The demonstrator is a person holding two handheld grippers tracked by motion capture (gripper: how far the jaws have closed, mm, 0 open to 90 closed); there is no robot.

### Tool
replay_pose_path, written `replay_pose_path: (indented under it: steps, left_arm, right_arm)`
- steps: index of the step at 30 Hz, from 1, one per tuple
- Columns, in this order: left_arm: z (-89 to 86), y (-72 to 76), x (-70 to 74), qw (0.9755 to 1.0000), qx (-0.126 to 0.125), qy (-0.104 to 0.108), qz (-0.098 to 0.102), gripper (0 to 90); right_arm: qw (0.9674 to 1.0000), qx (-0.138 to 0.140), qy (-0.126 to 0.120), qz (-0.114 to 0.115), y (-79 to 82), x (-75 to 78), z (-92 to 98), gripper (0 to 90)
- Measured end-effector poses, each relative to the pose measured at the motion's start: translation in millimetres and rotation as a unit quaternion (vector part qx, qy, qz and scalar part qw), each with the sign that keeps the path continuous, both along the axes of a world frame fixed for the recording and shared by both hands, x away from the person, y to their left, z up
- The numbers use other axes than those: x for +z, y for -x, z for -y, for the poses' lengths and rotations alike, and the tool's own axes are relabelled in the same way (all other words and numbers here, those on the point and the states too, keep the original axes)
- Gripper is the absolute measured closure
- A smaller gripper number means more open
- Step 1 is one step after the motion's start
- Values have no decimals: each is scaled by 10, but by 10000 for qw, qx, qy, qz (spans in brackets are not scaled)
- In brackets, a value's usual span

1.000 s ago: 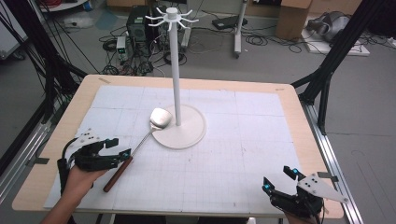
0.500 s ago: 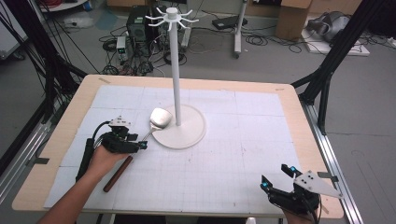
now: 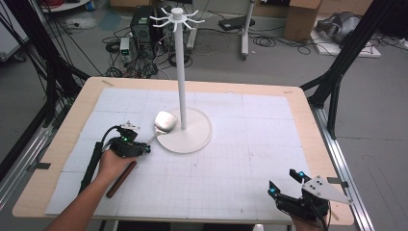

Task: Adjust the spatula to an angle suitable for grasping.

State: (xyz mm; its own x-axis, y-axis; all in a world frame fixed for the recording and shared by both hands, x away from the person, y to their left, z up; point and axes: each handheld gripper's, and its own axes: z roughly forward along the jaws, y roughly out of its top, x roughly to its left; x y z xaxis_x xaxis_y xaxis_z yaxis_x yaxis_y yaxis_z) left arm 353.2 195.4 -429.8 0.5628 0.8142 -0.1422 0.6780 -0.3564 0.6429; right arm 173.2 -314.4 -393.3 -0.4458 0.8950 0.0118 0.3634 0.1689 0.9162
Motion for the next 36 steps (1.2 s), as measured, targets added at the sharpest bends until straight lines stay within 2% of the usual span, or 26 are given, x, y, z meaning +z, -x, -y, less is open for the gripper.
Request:
replay_pose_path:
  steps: [2,7,14,21,24,32,36]
  left_arm:
    - [16,10,0,10000,34,-65,19,803]
    - [-10,-3,9,9997,159,59,-177,830]
    - [-28,14,16,9999,49,-47,-122,838]
    - [-80,38,33,9995,-241,-177,-59,839]
    - [-101,56,48,9995,-276,-163,-9,840]
    - [-112,117,80,9978,-621,-234,90,840]
    - [-116,123,86,9973,-686,-233,119,840]
  right_arm:
    - [10000,5,6,6,0,-1,0,186]
    - [10000,5,8,22,7,4,3,186]
    - [10000,9,-3,6,13,7,2,186]
    - [10000,6,21,42,11,9,9,187]
    - [10000,-4,14,44,12,12,10,186]
    - [10000,-15,4,46,17,17,4,187]
    - [10000,-7,4,40,20,17,3,187]
